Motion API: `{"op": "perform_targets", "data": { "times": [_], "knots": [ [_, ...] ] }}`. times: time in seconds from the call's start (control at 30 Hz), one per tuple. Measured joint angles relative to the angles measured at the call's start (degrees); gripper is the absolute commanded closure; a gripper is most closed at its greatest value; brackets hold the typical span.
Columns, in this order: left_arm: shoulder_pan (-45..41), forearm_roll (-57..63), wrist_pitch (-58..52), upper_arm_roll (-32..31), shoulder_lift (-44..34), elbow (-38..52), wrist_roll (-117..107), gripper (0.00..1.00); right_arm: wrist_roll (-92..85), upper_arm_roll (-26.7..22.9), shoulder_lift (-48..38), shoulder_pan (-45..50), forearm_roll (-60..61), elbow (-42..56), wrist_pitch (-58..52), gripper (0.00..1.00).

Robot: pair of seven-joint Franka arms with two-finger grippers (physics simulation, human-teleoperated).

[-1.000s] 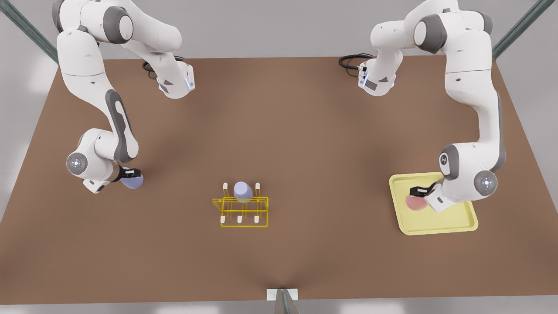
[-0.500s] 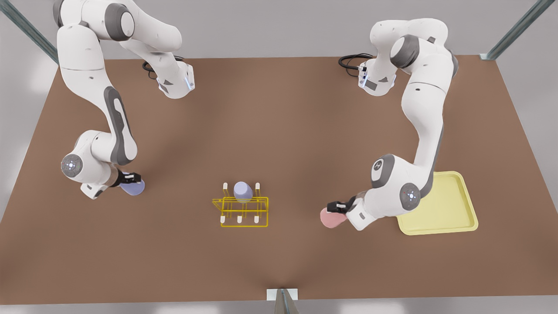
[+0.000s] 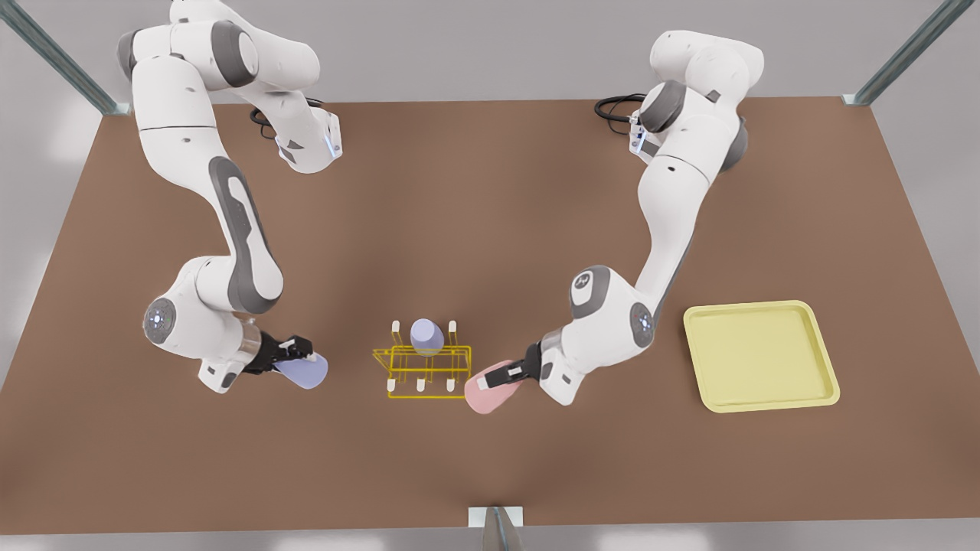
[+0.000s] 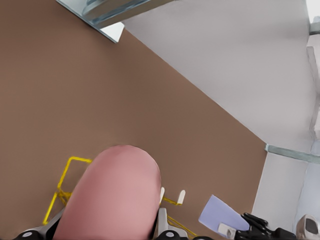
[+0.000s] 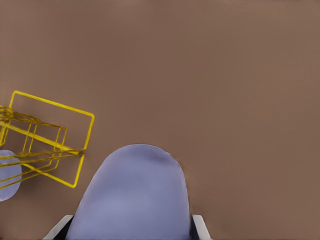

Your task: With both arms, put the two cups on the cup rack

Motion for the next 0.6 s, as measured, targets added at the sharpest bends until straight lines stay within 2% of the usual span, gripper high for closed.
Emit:
{"op": "perform_targets", "data": {
  "times": [0.33, 0.6],
  "knots": [
    [-4.1, -1.4, 0.0, 0.9, 2.5, 1.4, -6.6, 0.14, -0.5, 0.0, 9.7, 3.0, 13.9, 16.9, 0.2, 0.16],
    [-5.2, -1.5, 2.4, 1.5, 4.3, 2.4, -9.7, 0.14, -0.6, 0.0, 10.8, 4.9, 19.8, 19.4, 0.2, 0.16]
  ]
}}
